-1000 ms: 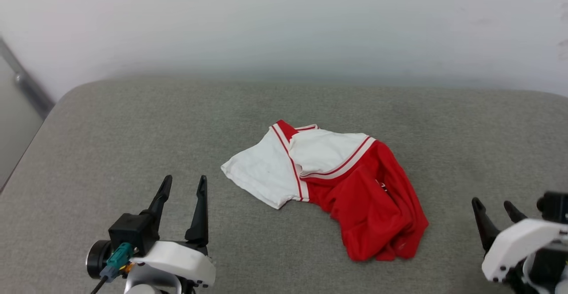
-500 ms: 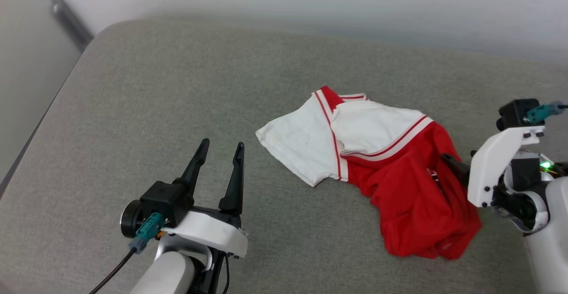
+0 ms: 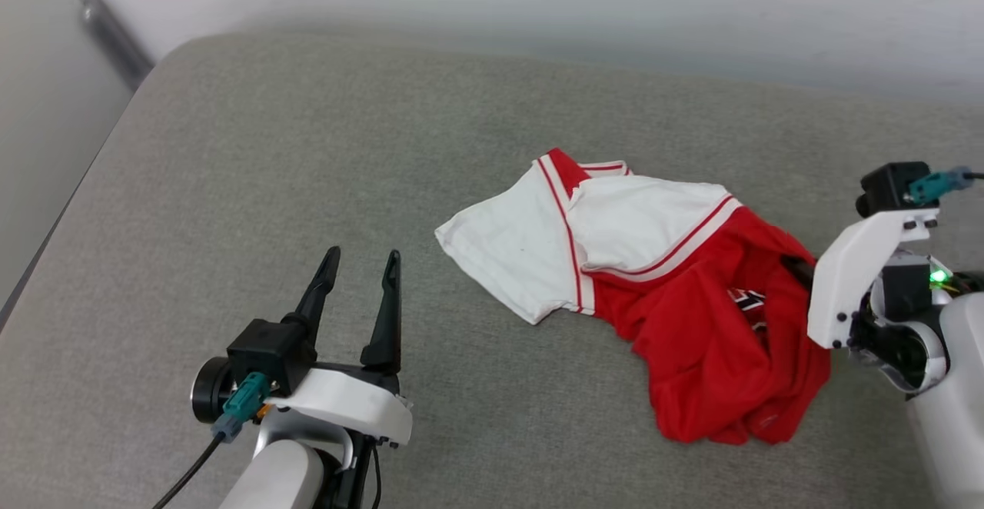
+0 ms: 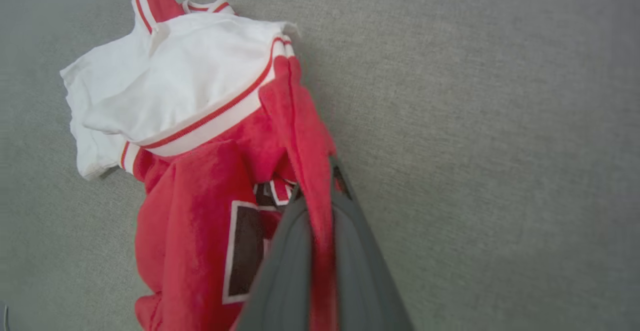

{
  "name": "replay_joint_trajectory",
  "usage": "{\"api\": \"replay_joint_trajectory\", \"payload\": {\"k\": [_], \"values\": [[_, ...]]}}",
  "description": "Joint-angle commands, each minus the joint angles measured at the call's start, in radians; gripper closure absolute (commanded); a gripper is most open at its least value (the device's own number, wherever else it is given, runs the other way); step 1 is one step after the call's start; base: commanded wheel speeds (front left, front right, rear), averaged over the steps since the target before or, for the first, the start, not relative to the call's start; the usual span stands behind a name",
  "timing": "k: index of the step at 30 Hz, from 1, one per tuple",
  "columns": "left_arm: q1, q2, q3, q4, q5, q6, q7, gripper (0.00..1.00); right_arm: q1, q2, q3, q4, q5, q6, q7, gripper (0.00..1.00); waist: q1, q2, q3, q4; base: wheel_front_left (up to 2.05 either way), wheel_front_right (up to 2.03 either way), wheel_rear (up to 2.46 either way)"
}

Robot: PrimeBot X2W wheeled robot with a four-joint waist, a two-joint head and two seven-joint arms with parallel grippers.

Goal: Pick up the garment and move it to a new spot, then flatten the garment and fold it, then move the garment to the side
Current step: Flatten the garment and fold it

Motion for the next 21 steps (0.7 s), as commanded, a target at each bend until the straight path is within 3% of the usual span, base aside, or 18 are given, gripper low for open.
{"api": "replay_joint_trajectory", "payload": {"k": [1, 8, 12, 17, 18, 19, 20, 21], "values": [[0.014, -0.002, 0.007, -0.001, 0.006, -0.004, -0.002, 0.0, 0.043, -0.009, -0.009, -0.018, 0.011, 0.0, -0.013, 1.0, -0.0002, 0.0, -0.033, -0.036, 0.0, 0.0, 0.0], [0.053, 0.006, 0.014, 0.004, 0.001, 0.001, -0.002, 0.0, 0.282, 0.029, -0.103, -0.166, -0.003, 0.0, -0.035, 1.0, -0.0002, 0.0, -0.084, -0.105, 0.0, 0.0, 0.0], [0.078, 0.019, 0.024, -0.005, -0.008, 0.01, -0.001, 0.0, 0.514, 0.101, -0.153, -0.277, -0.043, 0.0, -0.018, 1.0, -0.0002, 0.0, -0.099, -0.136, 0.0, 0.0, 0.0], [0.097, 0.028, 0.029, -0.017, -0.013, 0.019, 0.008, 0.0, 0.654, 0.172, -0.157, -0.335, -0.09, 0.0, -0.009, 1.0, -0.0002, 0.0, -0.105, -0.152, 0.0, 0.0, 0.0], [0.099, 0.029, 0.029, -0.02, -0.015, 0.021, 0.01, 0.0, 0.663, 0.182, -0.161, -0.346, -0.1, 0.0, -0.027, 0.65, -0.0002, 0.0, -0.105, -0.154, 0.0, 0.0, 0.0], [0.099, 0.029, 0.029, -0.02, -0.015, 0.021, 0.01, 0.0, 0.663, 0.182, -0.161, -0.346, -0.1, 0.0, -0.027, 0.65, -0.0002, 0.0, -0.105, -0.154, 0.0, 0.0, 0.0], [0.099, 0.03, 0.029, -0.022, -0.015, 0.02, 0.012, 0.0, 0.671, 0.19, -0.164, -0.356, -0.109, 0.0, -0.047, 0.0, -0.0002, 0.0, -0.106, -0.155, 0.0, 0.0, 0.0], [0.102, 0.031, 0.028, -0.024, -0.017, 0.022, 0.014, 0.0, 0.674, 0.197, -0.168, -0.372, -0.118, 0.0, -0.078, 0.0, -0.0002, 0.0, -0.108, -0.156, 0.0, 0.0, 0.0]]}}
